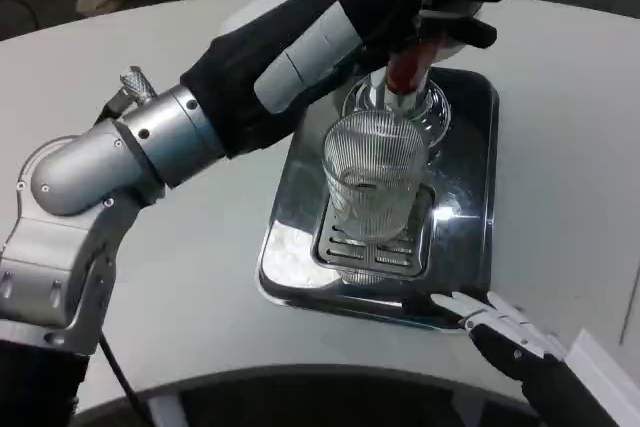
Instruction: Grasp the cup under the faucet to collect the drink, then remove the cup.
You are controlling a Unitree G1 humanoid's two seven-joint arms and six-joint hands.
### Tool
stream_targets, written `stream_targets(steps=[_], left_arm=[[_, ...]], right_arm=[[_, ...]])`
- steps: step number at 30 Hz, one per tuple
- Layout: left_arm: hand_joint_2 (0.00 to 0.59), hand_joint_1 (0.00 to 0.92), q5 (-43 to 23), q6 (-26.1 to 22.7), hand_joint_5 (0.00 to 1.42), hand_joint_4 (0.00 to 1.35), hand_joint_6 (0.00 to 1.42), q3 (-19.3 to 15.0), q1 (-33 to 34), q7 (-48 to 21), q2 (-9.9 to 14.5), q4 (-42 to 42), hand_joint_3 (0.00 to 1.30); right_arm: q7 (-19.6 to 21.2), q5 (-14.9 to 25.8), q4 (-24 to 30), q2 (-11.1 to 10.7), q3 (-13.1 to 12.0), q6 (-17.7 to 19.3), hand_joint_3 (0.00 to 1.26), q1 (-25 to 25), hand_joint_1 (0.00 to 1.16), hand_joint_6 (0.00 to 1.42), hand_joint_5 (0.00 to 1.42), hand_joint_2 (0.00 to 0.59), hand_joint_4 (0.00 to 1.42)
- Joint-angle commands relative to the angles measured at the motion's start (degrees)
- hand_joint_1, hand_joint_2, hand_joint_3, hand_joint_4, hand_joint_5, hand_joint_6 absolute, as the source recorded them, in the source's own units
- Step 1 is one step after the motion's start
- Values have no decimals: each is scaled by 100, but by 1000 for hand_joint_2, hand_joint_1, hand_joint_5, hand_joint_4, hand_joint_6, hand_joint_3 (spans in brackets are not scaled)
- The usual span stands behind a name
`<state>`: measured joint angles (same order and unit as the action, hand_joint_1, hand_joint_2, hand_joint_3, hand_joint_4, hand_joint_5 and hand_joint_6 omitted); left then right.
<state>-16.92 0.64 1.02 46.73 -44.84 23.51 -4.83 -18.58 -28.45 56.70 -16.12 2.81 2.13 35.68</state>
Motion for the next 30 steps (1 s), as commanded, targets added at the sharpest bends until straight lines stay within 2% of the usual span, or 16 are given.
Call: stream_targets(steps=[1,16,21,27,30], left_arm=[[20,0,236,126,227,136,110,174,-29,-234,168,73,188],[22,0,564,269,227,146,109,330,-87,-264,430,118,200],[22,0,597,316,227,146,106,378,-93,-240,456,60,202],[22,0,719,403,227,147,99,437,-77,-240,500,47,208],[22,0,778,434,230,147,97,437,-102,-216,501,67,209]], right_arm=[[64,37,27,28,25,117,193,110,631,2,39,510,122],[101,6,-23,48,96,112,194,46,631,2,45,510,126],[142,36,-125,107,104,41,184,-130,646,13,60,503,126],[208,105,-317,251,88,-112,157,-461,747,70,72,414,126],[355,125,-536,446,102,-238,153,-788,791,89,72,384,126]])
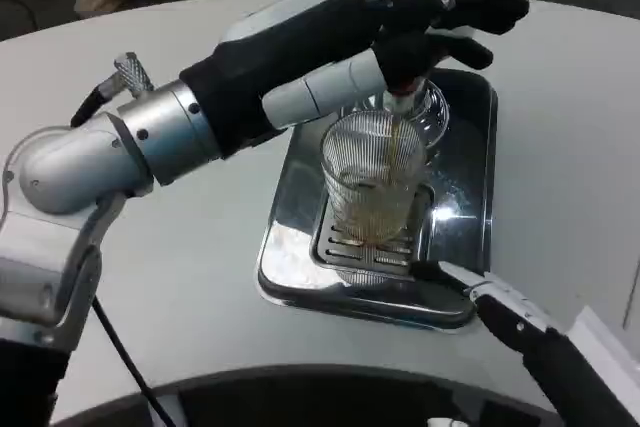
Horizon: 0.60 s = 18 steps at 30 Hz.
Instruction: Grasp the cup under the faucet to collect the drink, then remove the cup.
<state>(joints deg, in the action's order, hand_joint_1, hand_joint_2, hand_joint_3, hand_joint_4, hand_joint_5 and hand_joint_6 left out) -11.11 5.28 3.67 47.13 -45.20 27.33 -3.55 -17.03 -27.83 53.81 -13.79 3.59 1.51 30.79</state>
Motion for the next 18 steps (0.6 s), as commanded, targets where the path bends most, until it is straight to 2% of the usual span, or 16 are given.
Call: stream_targets(steps=[1,9,12,18], left_arm=[[22,0,196,-31,232,147,96,168,-148,-175,117,-57,210],[23,0,214,-16,237,147,94,146,-178,-137,147,-51,210],[23,0,221,-18,238,151,94,146,-175,-131,156,-43,211],[24,0,183,-54,238,155,93,138,-178,-121,140,-29,215]], right_arm=[[251,51,-307,271,37,-212,153,-385,802,101,72,374,126],[704,80,-904,670,163,-340,113,-981,904,132,75,238,129],[938,100,-1263,810,208,-269,113,-1250,903,151,75,216,122],[1370,201,-1965,1000,276,-110,113,-1765,898,159,75,207,119]])
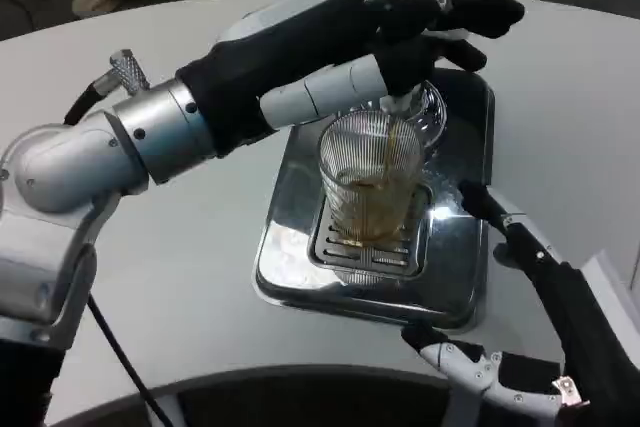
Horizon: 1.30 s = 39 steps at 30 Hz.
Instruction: Grasp the cup under the faucet to collect the drink, then remove the cup.
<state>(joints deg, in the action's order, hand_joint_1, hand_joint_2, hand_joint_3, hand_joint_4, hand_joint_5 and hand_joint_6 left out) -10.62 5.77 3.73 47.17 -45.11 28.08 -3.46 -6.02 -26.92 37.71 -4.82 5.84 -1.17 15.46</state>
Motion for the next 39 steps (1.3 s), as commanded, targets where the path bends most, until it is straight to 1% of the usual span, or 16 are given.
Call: stream_targets(steps=[1,5,8,13,17,22,26,32,39], left_arm=[[24,0,134,-108,238,156,93,132,-181,-125,62,-35,216],[24,0,150,-104,239,156,93,148,-160,-109,49,-42,218],[24,0,171,-90,239,157,93,164,-143,-112,55,-61,219],[24,0,193,-69,239,157,93,181,-130,-109,55,-110,219],[24,0,230,-36,239,157,93,204,-119,-107,57,-148,219],[24,0,258,-22,239,157,93,232,-102,-92,54,-163,220],[24,0,279,-21,239,157,93,254,-101,-88,49,-154,223],[24,0,326,-21,239,157,93,259,-114,-83,61,-120,230],[24,0,319,-38,239,157,93,240,-136,-86,56,-106,232]], right_arm=[[352,125,-513,138,65,185,113,-362,897,159,75,207,119],[675,199,-1183,277,107,322,104,-907,896,148,75,190,108],[873,296,-1559,342,112,413,103,-1175,895,147,75,188,107],[1094,433,-1966,388,92,534,93,-1443,888,132,62,184,97],[1303,569,-2391,478,70,690,83,-1710,886,117,51,183,85],[1603,667,-2916,572,88,958,71,-1997,889,114,47,176,75],[1866,676,-3501,653,138,1265,66,-2285,890,114,42,171,75],[1990,670,-4033,643,169,1552,63,-2567,891,113,40,168,68],[2109,649,-4540,672,214,1751,61,-2880,891,113,39,166,65]])
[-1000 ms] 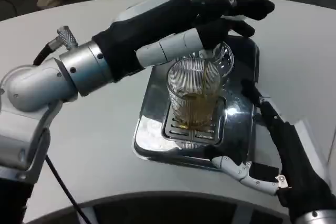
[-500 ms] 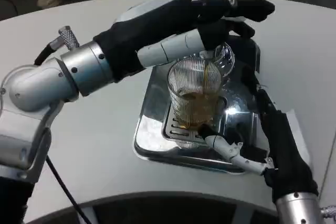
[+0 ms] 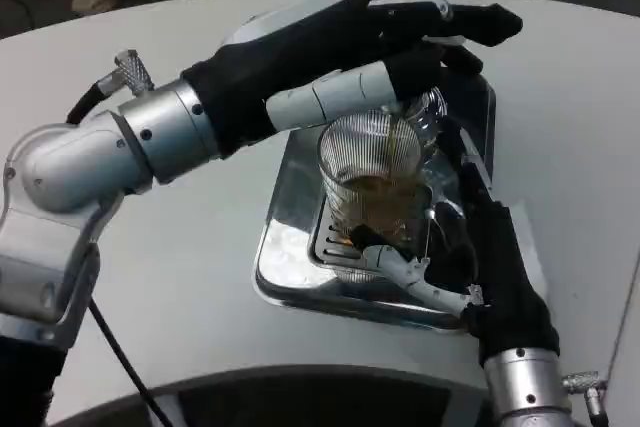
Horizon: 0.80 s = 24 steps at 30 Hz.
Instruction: Grasp the cup under the faucet to collect the drink, then remove the cup.
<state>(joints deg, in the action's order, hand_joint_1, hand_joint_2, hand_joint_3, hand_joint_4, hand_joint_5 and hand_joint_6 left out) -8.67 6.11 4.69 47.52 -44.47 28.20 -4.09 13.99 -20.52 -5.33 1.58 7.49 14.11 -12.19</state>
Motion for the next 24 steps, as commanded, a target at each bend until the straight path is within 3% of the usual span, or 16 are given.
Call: stream_targets(steps=[1,24], left_arm=[[24,0,124,-72,239,157,93,145,-171,-148,43,-39,232],[24,0,172,-54,239,170,93,136,-160,-134,55,-113,242]], right_arm=[[126,9,-279,32,51,241,59,-143,891,113,39,166,64],[462,43,-1437,166,91,501,53,-1019,880,113,39,163,50]])
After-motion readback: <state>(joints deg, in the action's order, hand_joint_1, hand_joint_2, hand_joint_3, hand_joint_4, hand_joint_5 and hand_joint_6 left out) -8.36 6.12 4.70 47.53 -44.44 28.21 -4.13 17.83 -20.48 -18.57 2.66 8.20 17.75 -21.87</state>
